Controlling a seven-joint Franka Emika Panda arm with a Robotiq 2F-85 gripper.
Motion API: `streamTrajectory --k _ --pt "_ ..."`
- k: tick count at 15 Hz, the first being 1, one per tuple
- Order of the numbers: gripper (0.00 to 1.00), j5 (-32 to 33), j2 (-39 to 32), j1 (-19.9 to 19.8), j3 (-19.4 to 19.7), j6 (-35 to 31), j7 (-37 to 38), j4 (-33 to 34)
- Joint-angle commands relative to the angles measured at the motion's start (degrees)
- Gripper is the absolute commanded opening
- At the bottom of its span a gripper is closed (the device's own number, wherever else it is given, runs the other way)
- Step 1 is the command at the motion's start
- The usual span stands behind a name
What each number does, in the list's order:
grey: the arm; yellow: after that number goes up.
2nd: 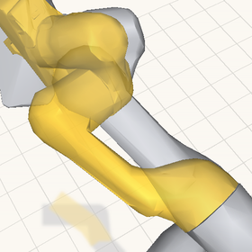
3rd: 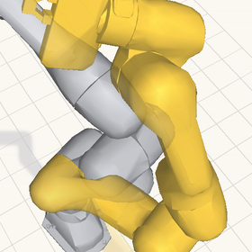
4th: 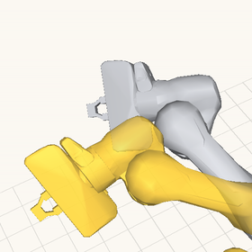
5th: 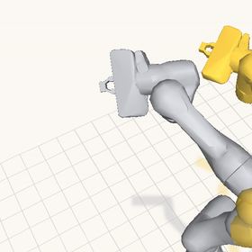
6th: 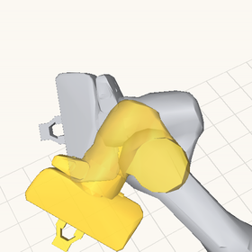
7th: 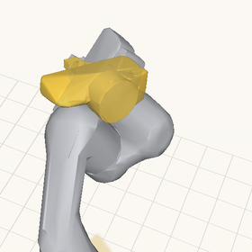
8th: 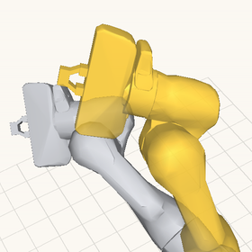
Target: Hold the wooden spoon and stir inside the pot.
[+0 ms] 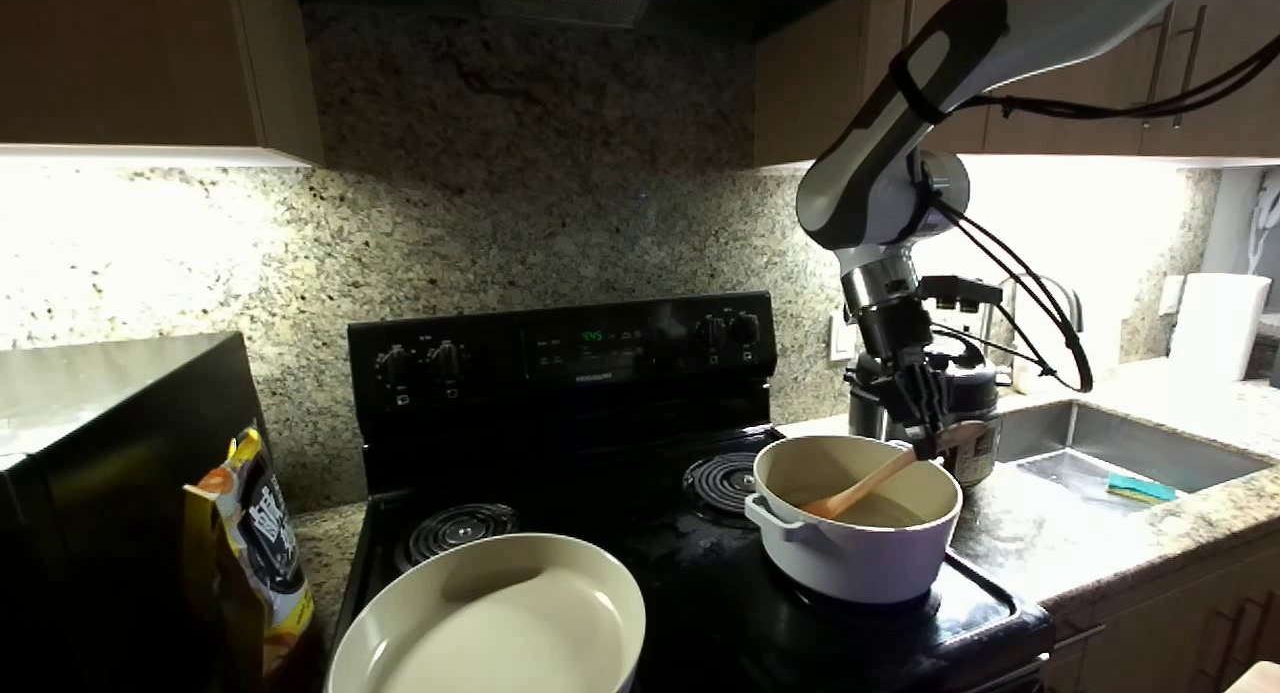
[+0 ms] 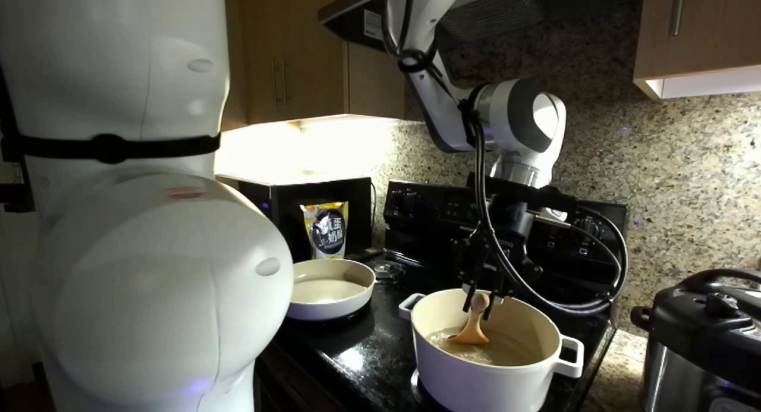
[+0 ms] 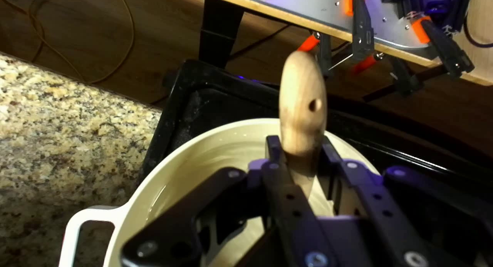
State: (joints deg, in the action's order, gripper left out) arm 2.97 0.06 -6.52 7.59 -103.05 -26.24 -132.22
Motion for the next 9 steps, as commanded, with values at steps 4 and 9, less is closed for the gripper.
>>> streamTrajectory --k 4,9 --pt "0.08 1.42 1.64 -1.79 1.67 -2.00 3.33 -2.29" --pt "0.08 5.51 1.56 -2.06 2.15 0.30 4.24 -3.63"
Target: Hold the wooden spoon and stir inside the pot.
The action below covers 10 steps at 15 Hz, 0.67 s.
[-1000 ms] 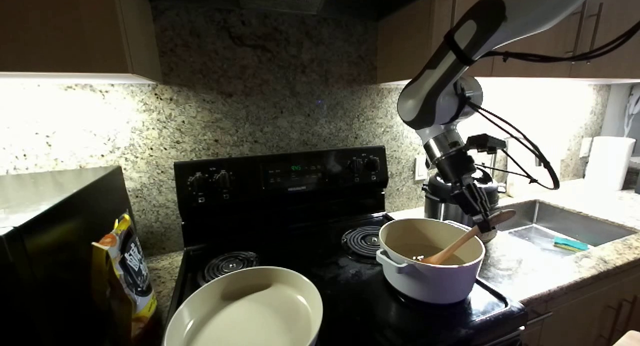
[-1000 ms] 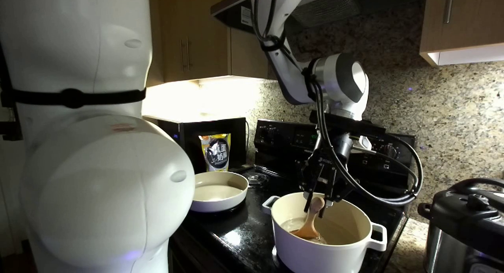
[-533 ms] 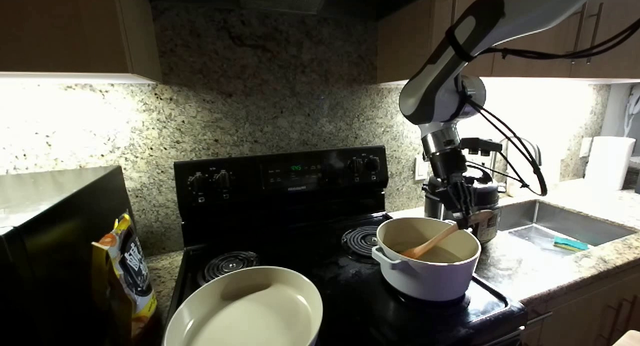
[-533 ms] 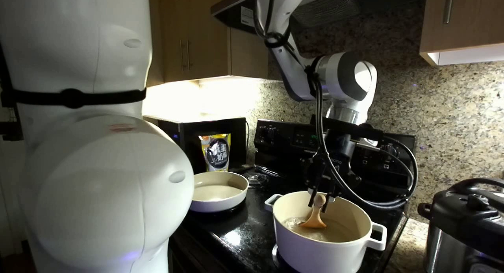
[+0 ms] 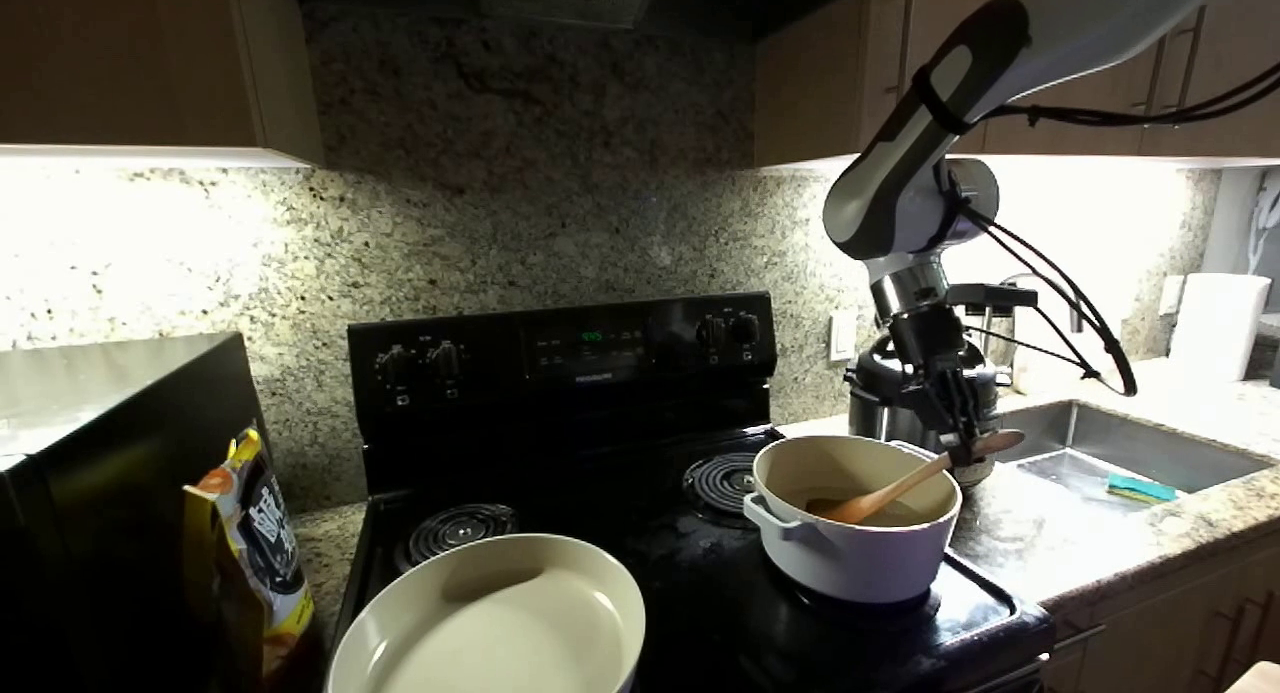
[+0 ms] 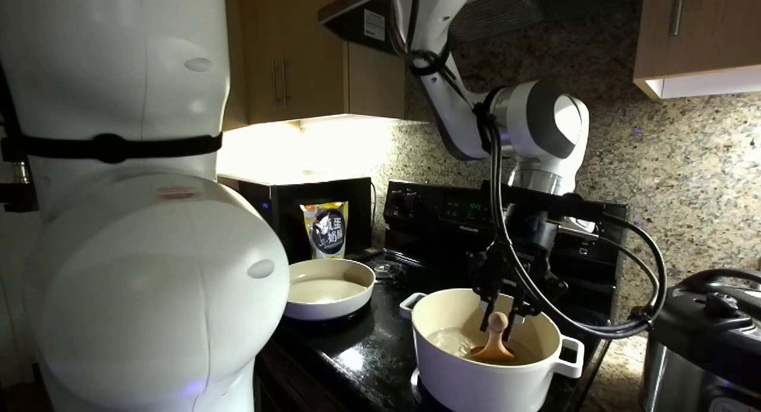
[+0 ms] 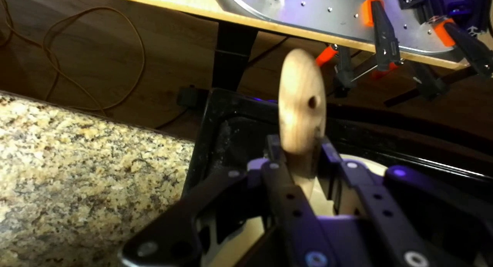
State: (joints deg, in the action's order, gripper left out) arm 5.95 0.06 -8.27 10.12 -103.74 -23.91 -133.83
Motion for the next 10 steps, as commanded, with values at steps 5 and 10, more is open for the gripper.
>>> streamTrajectory --k 5,10 --pt "0.08 4.88 1.35 1.18 -2.11 5.73 -2.01 -2.45" --pt "0.08 5.00 1.36 2.81 -4.12 8.42 -4.45 -2.02"
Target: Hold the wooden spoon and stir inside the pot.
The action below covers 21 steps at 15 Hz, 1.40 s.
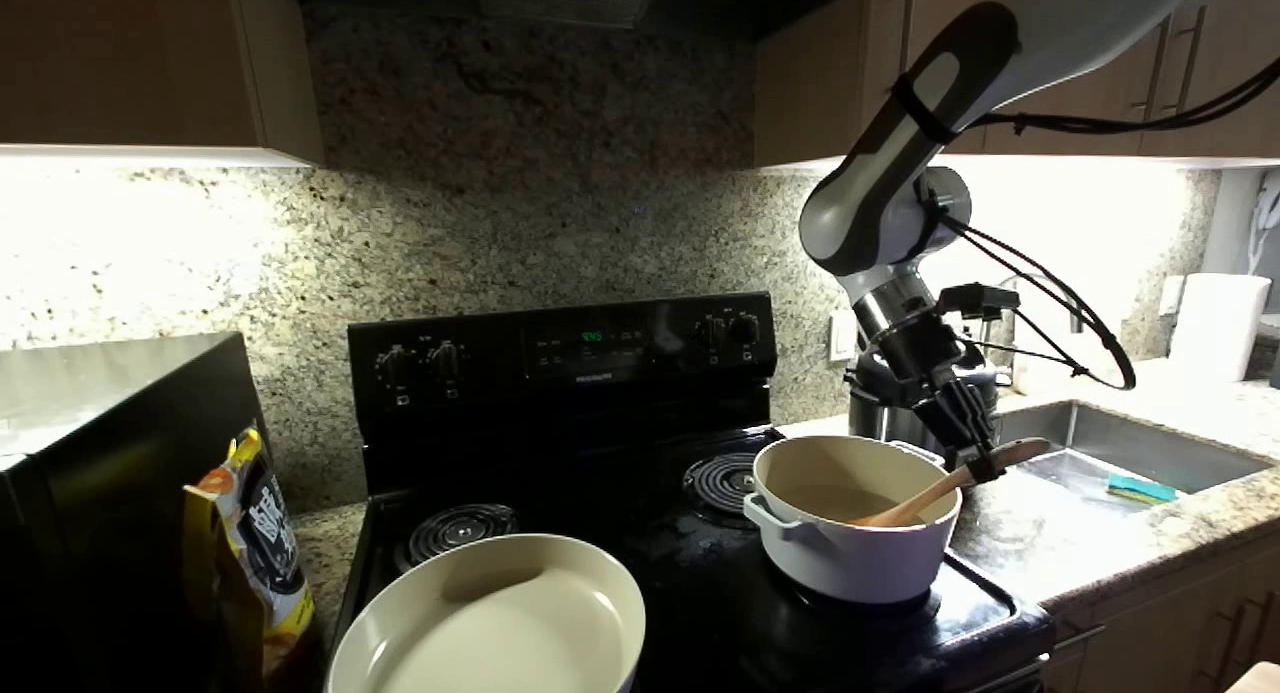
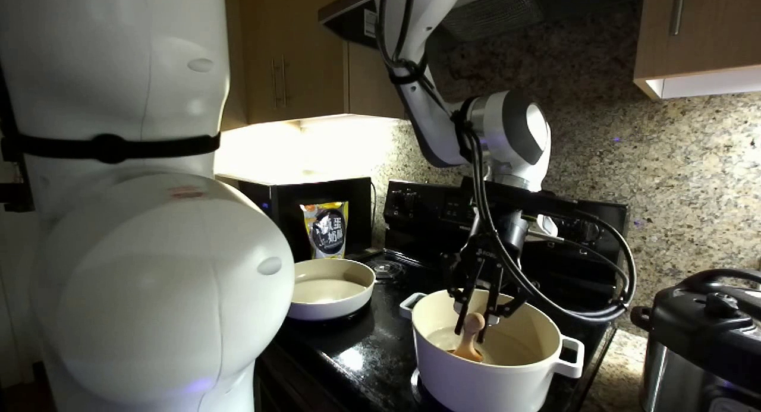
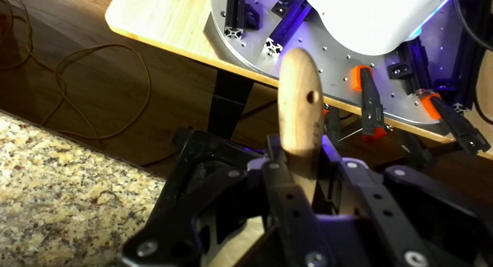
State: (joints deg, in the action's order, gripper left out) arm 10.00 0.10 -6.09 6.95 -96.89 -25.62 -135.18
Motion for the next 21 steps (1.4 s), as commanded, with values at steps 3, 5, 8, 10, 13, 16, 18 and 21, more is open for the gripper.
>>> streamTrajectory --k 3,5,8,10,13,16,18,21 --pt "0.08 -0.53 0.42 1.21 -1.45 1.14 -4.16 0.46" --pt "0.08 -1.67 -0.37 1.00 -1.37 0.97 -4.80 1.49" --pt "0.08 -3.00 -0.64 0.29 -0.78 -0.79 -3.44 2.24" --pt "0.08 -4.60 -0.32 -0.36 0.03 -2.46 -3.29 2.24" --pt "0.08 -5.41 0.52 -1.35 1.31 -5.03 -2.51 1.40" --pt "0.08 -6.16 1.15 -2.56 2.66 -6.63 -3.13 0.78" --pt "0.08 -5.54 1.34 -3.20 3.26 -6.05 -4.39 0.50" --pt "0.08 -3.48 1.47 -3.29 3.44 -4.31 -4.40 -0.60"
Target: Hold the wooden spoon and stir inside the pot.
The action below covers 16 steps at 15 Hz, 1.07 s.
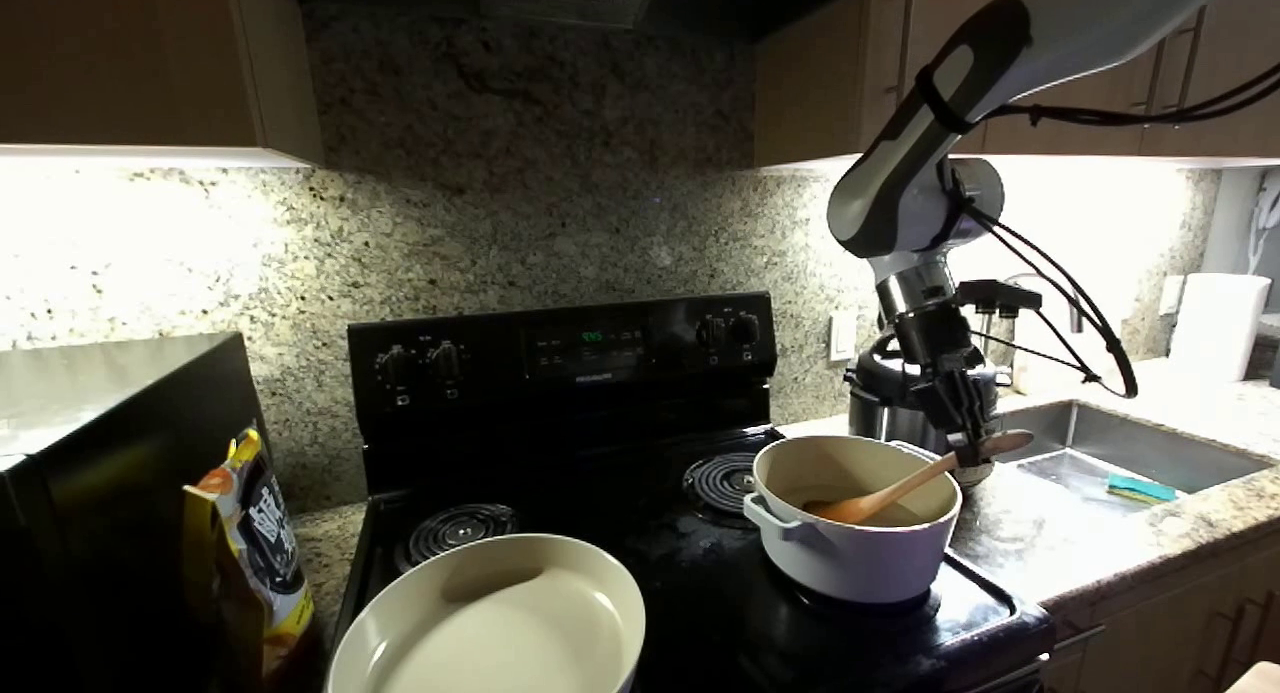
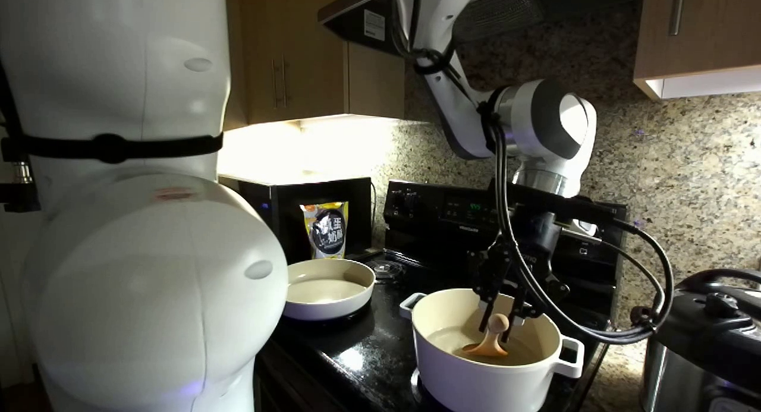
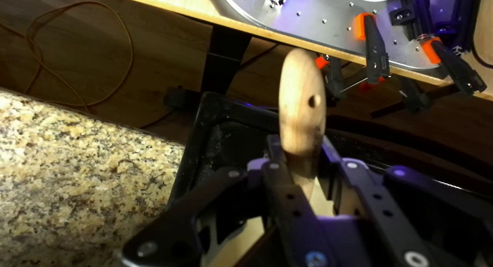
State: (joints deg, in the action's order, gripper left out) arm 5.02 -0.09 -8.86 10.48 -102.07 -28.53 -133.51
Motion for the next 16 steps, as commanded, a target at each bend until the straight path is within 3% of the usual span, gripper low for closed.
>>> streamTrajectory --k 1,11,16 --pt "0.08 1.96 1.86 -0.39 -0.19 1.27 -1.83 -2.78" --pt "0.08 4.09 2.37 1.75 -2.96 0.66 -3.25 -4.41" --pt "0.08 3.24 5.75 2.14 -3.06 -6.86 -0.19 -6.14"
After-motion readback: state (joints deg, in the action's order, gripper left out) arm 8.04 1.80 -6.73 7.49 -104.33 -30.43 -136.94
